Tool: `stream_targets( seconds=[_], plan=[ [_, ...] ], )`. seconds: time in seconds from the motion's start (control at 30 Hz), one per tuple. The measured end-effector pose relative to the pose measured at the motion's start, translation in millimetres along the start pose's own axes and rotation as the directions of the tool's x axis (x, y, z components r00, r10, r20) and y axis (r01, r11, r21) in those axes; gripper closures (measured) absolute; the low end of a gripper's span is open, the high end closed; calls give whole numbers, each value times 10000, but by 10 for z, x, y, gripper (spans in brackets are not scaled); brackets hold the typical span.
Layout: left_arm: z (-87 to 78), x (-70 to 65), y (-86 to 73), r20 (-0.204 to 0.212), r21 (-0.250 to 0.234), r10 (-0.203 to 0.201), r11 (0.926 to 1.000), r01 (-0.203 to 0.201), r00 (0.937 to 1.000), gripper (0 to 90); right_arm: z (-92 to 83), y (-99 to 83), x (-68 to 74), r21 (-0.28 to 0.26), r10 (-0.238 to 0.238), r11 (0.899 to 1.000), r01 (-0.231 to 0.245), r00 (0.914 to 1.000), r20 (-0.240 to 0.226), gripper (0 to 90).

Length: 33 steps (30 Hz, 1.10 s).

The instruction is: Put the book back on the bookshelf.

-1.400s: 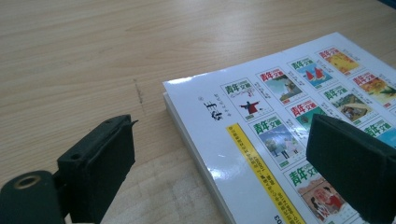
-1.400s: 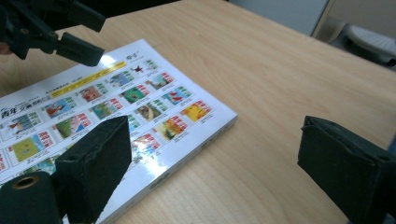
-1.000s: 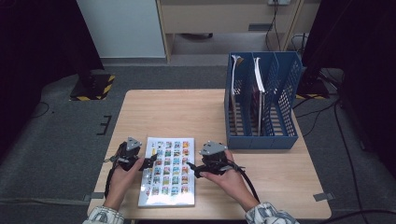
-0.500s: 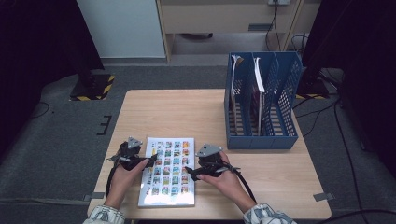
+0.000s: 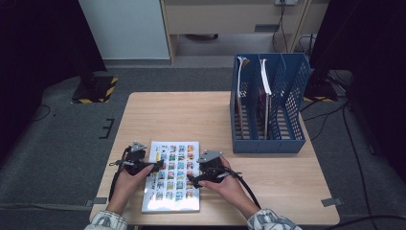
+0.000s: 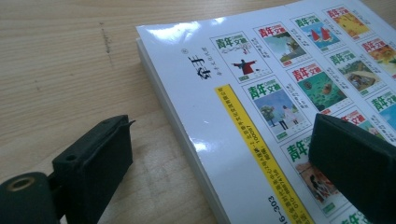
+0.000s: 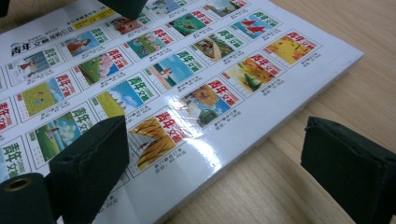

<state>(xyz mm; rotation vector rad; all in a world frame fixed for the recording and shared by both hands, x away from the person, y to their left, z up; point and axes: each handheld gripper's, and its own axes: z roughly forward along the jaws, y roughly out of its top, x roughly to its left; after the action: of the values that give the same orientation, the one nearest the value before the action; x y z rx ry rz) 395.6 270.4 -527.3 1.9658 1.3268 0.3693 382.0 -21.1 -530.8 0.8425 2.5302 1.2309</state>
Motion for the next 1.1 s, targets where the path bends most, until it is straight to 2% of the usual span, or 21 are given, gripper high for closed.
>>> stream_targets(
  seconds=[0.07, 0.1, 0.23, 0.33, 0.43, 0.47, 0.57, 0.67, 0.77, 0.93, 0.97, 1.03, 1.1],
  plan=[
    [10, 5, -11, 231, 67, -220, 9997, 218, 9995, 57, 15, -1, -4, -29, 70, 10000, -70, 10000, -58, 79],
    [10, 1, -10, 245, 85, -174, 9998, 172, 9995, 54, 19, -5, -7, 22, 255, 9997, -255, 9995, -189, 80],
    [18, -15, -16, 337, 26, -125, 9999, 124, 9994, 53, 25, -8, -7, 7, 289, 9996, -289, 9993, -250, 80],
    [38, -59, -18, 635, -20, 132, 9999, -131, 9979, 54, 32, -12, -9, -28, 393, 9992, -394, 9988, -292, 78],
    [49, -90, -11, 606, 48, 191, 9998, -194, 9980, 41, 33, -17, -25, 56, 495, 9988, -493, 9979, -407, 75],
    [49, -89, -12, 622, 38, 174, 9998, -176, 9979, 41, 51, -23, -25, -26, 712, 9974, -714, 9964, -468, 73],
    [50, -94, -12, 599, 28, 140, 9999, -142, 9981, 40, 65, -18, -38, 81, 889, 9960, -886, 9941, -616, 73],
    [60, -101, -13, 626, -5, 99, 10000, -99, 9980, 33, 73, -20, -42, 86, 943, 9955, -940, 9936, -622, 73],
    [80, -118, -16, 634, -61, 180, 9998, -176, 9978, 1, 83, -17, -42, 215, 1279, 9917, -1267, 9889, -753, 73],
    [75, -109, -17, 667, -92, 214, 9997, -208, 9975, 24, 90, -12, -24, 258, 1206, 9926, -1190, 9900, -737, 69],
    [60, -94, -12, 645, -77, 126, 9999, -122, 9978, 56, 96, -10, -16, 241, 1238, 9922, -1224, 9898, -710, 63],
    [34, -62, -1, 701, -63, -300, 9995, 305, 9971, 92, 99, -7, -8, 276, 1273, 9917, -1257, 9893, -715, 56],
    [24, -67, 2, 562, -47, -353, 9994, 356, 9978, 128, 104, -7, -4, 227, 1288, 9916, -1275, 9893, -687, 56]
  ],
)
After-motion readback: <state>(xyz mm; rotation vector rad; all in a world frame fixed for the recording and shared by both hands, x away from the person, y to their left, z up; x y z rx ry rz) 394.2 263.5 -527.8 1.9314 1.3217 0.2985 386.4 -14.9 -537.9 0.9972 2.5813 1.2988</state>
